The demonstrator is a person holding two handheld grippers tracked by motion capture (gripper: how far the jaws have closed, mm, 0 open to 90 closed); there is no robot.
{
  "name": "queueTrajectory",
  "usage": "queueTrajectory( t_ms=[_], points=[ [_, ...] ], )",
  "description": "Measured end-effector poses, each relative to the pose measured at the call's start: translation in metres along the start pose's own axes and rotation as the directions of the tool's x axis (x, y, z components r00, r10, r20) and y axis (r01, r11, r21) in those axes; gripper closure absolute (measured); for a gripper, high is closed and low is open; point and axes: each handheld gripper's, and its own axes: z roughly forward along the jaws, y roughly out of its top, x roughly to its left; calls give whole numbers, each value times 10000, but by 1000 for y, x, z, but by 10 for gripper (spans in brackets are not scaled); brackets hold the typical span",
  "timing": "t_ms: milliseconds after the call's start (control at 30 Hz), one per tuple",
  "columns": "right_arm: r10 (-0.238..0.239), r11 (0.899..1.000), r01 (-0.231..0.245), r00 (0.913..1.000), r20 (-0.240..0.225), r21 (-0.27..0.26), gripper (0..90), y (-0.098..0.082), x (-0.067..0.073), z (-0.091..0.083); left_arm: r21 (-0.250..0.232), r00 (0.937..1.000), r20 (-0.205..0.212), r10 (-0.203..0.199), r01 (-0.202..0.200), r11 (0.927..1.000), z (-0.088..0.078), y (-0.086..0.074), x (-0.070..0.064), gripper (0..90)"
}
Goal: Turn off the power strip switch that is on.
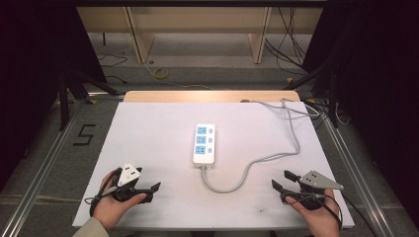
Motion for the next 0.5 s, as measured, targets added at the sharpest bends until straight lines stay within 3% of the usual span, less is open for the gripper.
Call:
queueTrajectory(
  t_ms=[100, 367, 500],
  points=[
    [-62, 9999, 62, 10000, 30, 132, 480, 0, 1, -1, 13, 10000, 39, 32, -32, 10000, 0, 0, -1, 164],
    [-475, 9981, 461, 9983, 342, 405, 805, 4, 4, -6, 66, 9999, -38, 165, -165, 9998, 1, 0, 0, 168],
    [-791, 9951, 756, 9954, 538, 641, 890, 5, 5, -7, 83, 9999, -63, 124, -124, 9999, 1, 0, -1, 170]
  ],
)
